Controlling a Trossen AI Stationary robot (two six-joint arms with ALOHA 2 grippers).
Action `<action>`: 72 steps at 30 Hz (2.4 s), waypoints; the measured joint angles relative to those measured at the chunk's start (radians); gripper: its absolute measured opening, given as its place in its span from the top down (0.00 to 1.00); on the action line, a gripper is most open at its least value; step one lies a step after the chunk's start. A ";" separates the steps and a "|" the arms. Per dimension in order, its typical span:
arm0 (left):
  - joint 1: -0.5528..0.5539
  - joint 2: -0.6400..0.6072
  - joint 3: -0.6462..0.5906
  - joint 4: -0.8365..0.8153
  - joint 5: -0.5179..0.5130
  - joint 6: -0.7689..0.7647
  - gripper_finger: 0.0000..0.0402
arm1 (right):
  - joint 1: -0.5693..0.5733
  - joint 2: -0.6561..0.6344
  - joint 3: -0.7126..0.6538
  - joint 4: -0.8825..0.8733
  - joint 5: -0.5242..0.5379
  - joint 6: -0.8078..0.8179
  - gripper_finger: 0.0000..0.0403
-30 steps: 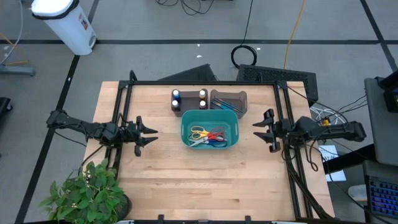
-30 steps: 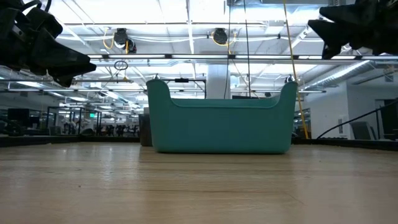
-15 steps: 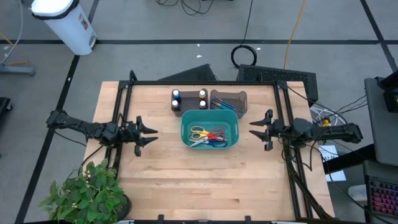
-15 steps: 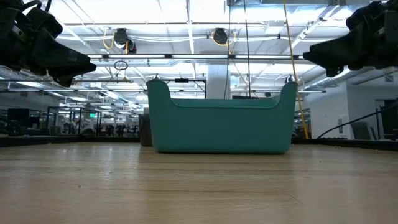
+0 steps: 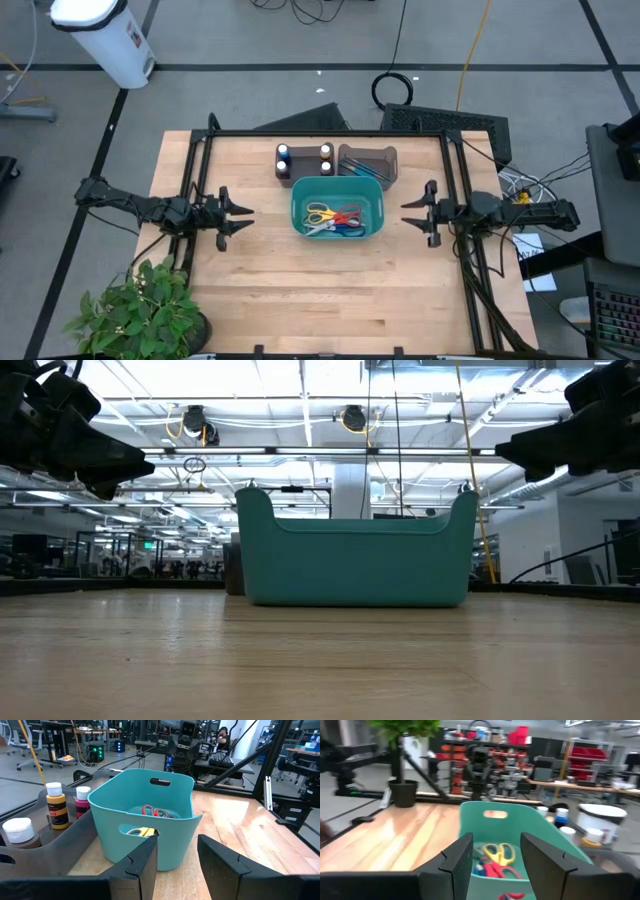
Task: Pick & Place Paint Supplies
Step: Return to home position
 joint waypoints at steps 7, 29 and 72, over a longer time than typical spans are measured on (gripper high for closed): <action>0.000 0.000 0.000 0.000 0.000 0.000 0.63 | 0.000 0.000 0.000 -0.008 -0.027 -0.008 0.61; 0.000 0.000 0.000 0.000 0.000 0.000 0.63 | 0.000 0.000 0.000 -0.011 -0.046 -0.014 0.61; 0.183 -0.015 -0.001 0.092 0.131 0.023 0.63 | 0.000 0.002 0.000 0.050 -0.044 -0.031 0.61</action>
